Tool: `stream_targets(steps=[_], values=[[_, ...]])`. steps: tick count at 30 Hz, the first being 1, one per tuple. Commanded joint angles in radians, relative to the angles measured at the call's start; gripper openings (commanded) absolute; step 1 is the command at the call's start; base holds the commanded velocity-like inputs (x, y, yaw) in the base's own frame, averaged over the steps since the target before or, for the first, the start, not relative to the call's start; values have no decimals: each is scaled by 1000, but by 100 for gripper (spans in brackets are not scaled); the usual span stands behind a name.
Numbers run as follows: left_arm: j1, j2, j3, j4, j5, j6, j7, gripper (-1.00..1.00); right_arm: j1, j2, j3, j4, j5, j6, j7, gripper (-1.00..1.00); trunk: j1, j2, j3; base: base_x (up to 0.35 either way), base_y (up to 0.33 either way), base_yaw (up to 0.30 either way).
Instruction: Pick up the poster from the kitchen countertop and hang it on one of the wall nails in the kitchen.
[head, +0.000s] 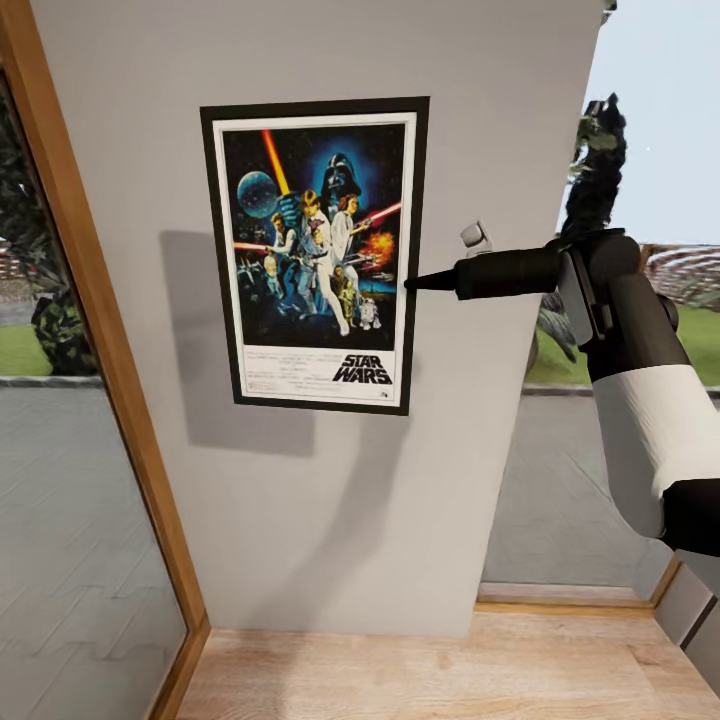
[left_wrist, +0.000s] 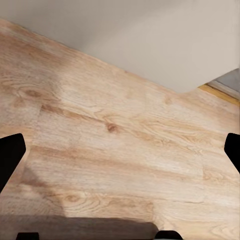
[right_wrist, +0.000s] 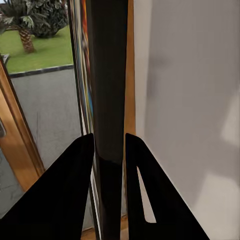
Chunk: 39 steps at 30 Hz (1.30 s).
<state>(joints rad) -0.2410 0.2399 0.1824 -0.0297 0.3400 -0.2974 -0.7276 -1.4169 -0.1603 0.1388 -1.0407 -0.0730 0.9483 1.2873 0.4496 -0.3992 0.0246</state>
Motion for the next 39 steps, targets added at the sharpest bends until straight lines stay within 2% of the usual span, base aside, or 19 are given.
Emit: stream_targets(steps=[1, 14, 24, 39], values=[[0, 0, 8, 1, -6, -3, -4, 100, -1, -1, 2, 0, -9, 10, -1, -100, 0, -1, 0, 0, 0, 0], [0, 2, 8, 1, -5, -3, -4, 100, -1, -1, 2, 1, -9, 10, -2, -100, 0, -1, 0, 4, 0, 0], [0, 8, 8, 2, -4, -3, -4, 100, -1, -1, 2, 1, -8, 9, -2, -100, 0, -1, 0, 214, 0, 0], [0, 9, 8, 2, -4, -3, -4, 100, -1, -1, 2, 2, -8, 9, -2, -100, 0, -1, 0, 23, 0, 0]])
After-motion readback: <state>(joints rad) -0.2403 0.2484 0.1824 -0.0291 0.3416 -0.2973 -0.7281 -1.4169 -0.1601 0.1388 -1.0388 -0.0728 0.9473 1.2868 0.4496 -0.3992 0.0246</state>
